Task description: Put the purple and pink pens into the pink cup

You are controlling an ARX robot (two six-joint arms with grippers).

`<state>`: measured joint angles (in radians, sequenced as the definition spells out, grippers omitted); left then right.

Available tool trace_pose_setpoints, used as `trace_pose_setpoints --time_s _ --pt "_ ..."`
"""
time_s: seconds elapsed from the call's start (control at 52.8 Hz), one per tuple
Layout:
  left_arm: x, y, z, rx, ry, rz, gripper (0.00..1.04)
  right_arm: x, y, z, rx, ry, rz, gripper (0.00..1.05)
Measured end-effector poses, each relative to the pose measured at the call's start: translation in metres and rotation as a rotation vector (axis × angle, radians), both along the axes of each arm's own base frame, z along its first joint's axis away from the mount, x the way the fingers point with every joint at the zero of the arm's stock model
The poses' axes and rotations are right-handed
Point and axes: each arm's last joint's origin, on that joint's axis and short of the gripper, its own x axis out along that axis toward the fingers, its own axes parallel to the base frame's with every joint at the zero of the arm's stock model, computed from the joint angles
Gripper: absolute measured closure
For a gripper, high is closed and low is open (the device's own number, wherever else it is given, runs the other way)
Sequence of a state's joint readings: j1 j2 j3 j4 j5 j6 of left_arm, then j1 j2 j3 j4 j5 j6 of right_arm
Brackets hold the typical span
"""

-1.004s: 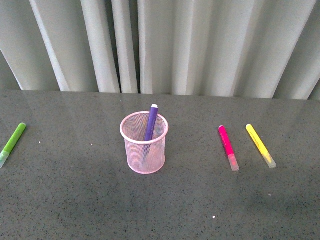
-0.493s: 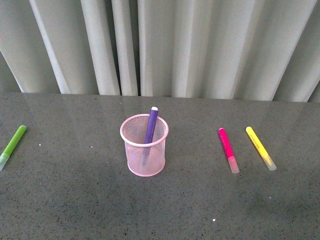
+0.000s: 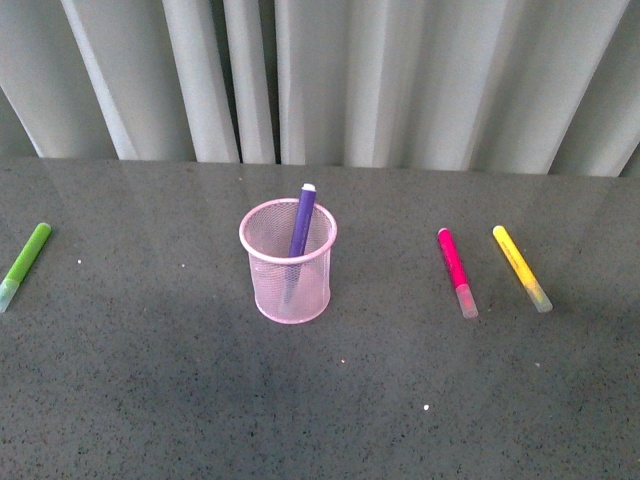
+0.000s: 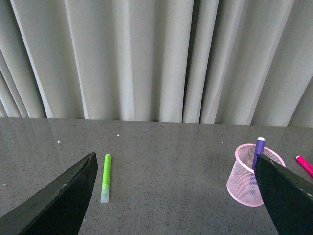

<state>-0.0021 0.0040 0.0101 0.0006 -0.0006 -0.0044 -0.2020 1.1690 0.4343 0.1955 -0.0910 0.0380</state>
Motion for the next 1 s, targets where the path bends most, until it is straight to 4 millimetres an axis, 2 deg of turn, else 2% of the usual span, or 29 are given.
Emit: trace_pose_setpoints --time_s 0.038,0.152,0.171,0.227,0.36,0.531,0.796,1.004 --pt "0.0 0.0 0.0 0.0 0.0 0.0 0.07 0.022 -0.001 -0.008 0.007 0.055 0.008 0.07" --pt "0.0 0.0 0.0 0.0 0.0 0.0 0.07 0.069 0.007 -0.04 -0.024 0.176 0.013 0.07" --pt "0.0 0.0 0.0 0.0 0.0 0.0 0.07 0.072 0.009 -0.042 -0.025 0.183 0.017 0.07" --pt "0.0 0.0 0.0 0.0 0.0 0.0 0.07 0.093 0.023 -0.056 -0.035 0.228 0.061 0.07" --pt "0.0 0.0 0.0 0.0 0.0 0.0 0.07 0.132 0.056 -0.068 -0.06 0.244 0.129 0.07" --pt "0.0 0.0 0.0 0.0 0.0 0.0 0.07 0.161 0.082 -0.076 -0.059 0.257 0.183 0.07" --pt "0.0 0.0 0.0 0.0 0.0 0.0 0.07 0.199 0.11 -0.095 -0.054 0.291 0.208 0.07" --pt "0.0 0.0 0.0 0.0 0.0 0.0 0.07 0.212 0.125 -0.111 -0.047 0.312 0.227 0.07"
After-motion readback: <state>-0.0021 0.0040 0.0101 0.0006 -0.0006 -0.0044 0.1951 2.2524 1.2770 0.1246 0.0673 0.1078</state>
